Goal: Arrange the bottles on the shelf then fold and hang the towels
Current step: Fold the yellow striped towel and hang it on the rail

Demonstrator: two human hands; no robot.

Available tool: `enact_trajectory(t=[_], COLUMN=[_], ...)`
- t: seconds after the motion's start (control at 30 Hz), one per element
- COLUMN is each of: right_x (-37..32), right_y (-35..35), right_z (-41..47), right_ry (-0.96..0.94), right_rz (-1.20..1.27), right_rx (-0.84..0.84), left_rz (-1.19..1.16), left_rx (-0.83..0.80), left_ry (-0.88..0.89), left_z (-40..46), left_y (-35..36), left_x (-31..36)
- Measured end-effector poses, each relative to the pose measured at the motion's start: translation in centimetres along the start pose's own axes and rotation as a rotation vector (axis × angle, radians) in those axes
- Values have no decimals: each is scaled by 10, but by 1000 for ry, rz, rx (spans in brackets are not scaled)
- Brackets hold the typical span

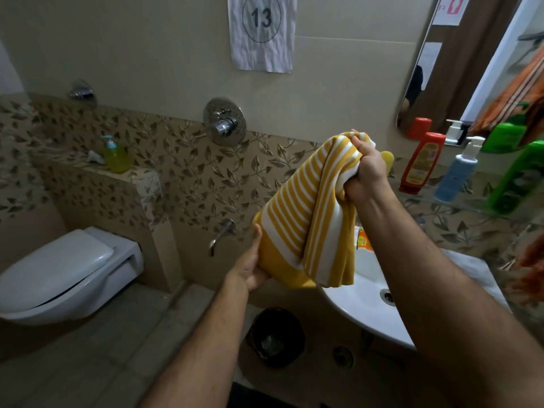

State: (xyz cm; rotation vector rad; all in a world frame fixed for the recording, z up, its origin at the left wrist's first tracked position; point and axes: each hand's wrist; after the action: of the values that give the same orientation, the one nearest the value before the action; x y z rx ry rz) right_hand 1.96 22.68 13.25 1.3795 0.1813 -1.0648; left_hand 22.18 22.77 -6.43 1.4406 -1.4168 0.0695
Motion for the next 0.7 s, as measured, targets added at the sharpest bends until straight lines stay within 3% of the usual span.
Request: enact_trajectory(t=[0.17, 0.3, 0.5, 0.7], right_x=[0, 1, 2, -1], right_y=[-21, -53, -102, -125], right_z=[11, 26, 38, 53], right_ry=[3, 64, 367, 468], right_rz=[-26, -309, -554, -724], right_rx=[74, 132, -57, -232], left_rz=[6, 85, 172, 236], left_rx=[94, 244, 291, 318], left_ry=[116, 263, 311, 390], left_z=[2, 2, -14, -30], left_y=[10, 10, 21, 61], left_x=[0, 18, 49, 77])
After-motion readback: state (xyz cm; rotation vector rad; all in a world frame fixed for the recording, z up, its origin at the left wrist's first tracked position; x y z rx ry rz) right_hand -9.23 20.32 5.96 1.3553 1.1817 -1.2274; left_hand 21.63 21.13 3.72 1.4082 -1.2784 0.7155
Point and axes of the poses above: each hand's wrist, its own z-axis towards the middle knuckle, its own y-axis out of the palm, x = y × z, and after that the axes turned 13 degrees about -y, right-handed
